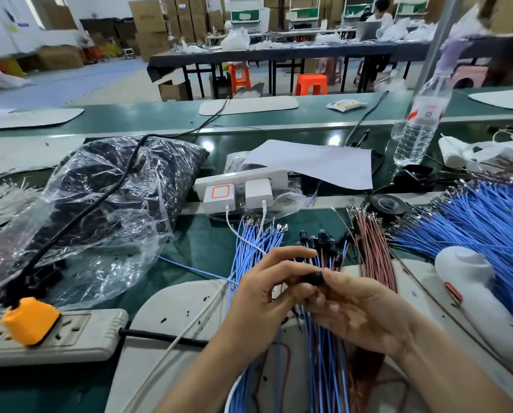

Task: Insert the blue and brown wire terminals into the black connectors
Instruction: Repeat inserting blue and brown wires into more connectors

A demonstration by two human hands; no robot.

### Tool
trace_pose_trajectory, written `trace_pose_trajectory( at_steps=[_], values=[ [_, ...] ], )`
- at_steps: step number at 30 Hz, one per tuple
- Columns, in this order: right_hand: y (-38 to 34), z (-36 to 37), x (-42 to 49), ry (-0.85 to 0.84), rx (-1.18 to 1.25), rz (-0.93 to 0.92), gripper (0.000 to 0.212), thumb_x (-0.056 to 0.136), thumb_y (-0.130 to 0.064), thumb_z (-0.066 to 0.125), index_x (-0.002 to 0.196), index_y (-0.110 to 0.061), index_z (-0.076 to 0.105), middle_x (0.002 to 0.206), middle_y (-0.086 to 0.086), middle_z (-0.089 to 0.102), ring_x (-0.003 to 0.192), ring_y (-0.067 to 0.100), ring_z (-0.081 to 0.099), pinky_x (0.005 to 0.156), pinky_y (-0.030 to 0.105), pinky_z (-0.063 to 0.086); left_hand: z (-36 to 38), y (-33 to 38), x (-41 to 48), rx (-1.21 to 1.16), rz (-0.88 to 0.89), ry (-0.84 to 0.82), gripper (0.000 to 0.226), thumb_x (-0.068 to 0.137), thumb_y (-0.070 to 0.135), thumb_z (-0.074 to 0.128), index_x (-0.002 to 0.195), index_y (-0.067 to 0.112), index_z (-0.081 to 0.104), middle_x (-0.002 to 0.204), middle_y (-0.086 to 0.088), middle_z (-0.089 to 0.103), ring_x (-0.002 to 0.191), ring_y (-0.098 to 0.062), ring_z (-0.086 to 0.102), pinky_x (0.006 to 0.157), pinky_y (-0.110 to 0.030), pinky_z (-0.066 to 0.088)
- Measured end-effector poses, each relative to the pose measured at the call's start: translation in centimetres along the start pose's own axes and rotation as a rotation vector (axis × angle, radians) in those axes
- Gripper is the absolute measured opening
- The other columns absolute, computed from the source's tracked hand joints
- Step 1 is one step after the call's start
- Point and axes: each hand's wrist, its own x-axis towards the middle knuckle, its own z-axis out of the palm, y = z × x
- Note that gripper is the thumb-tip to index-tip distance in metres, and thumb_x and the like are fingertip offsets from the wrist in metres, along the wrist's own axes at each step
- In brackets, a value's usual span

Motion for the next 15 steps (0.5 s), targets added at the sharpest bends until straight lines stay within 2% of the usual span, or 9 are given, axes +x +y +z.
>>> trace_pose_trajectory(
  at_steps=[2,4,6,9,12,15],
  values=[
    [0.0,0.1,0.0,-0.006,-0.040,-0.021,0.052,0.048,-0.012,0.094,0.093,0.003,0.071,0.075,0.012,0.061,0.056,0.011,0.058,0.054,0.018,0.051,0.0,-0.1,0.1,-0.002,0.010,0.001,0.018,0.085,0.008,0.062,0.101,0.008,0.070,0.116,0.001,0.062,0.107,-0.014,0.061,0.091,-0.034,0.051],
    [0.1,0.1,0.1,0.028,-0.069,-0.043,0.049,0.047,-0.016,0.096,0.084,0.001,0.069,0.071,0.011,0.060,0.052,0.011,0.056,0.051,0.019,0.051,0.1,-0.1,0.1,0.011,0.012,0.024,0.017,0.085,0.008,0.062,0.100,0.004,0.070,0.112,-0.001,0.063,0.105,-0.014,0.062,0.090,-0.031,0.051],
    [0.3,0.5,0.3,0.071,-0.089,-0.084,0.039,0.054,-0.022,0.093,0.079,-0.001,0.072,0.065,0.009,0.060,0.046,0.011,0.054,0.047,0.019,0.049,0.4,-0.1,0.0,0.027,0.013,0.073,0.016,0.085,0.009,0.062,0.099,0.006,0.069,0.107,-0.003,0.066,0.101,-0.014,0.064,0.088,-0.029,0.052],
    [0.9,1.1,1.1,0.224,-0.268,-0.298,0.027,0.069,-0.026,0.075,0.084,-0.004,0.071,0.060,0.006,0.059,0.043,0.009,0.052,0.043,0.016,0.045,0.7,-0.1,-0.2,0.039,-0.026,0.167,0.018,0.084,0.011,0.063,0.100,0.018,0.068,0.103,0.002,0.070,0.095,-0.010,0.067,0.084,-0.026,0.053],
    [1.4,1.3,1.5,0.362,-0.491,-0.619,0.020,0.069,-0.018,0.070,0.083,-0.004,0.068,0.056,0.008,0.060,0.040,0.012,0.052,0.038,0.017,0.041,0.8,-0.4,-0.5,0.109,-0.094,0.185,0.015,0.086,0.008,0.067,0.100,0.012,0.071,0.087,0.005,0.073,0.077,-0.003,0.067,0.074,-0.020,0.052],
    [1.2,1.4,1.3,0.358,-0.485,-0.662,0.016,0.069,-0.013,0.068,0.080,-0.001,0.067,0.061,0.013,0.066,0.046,0.015,0.060,0.044,0.020,0.050,0.9,-0.3,-0.6,0.144,-0.111,0.227,0.016,0.086,0.005,0.067,0.095,0.018,0.070,0.078,0.008,0.072,0.070,-0.003,0.066,0.068,-0.015,0.050]
  ],
)
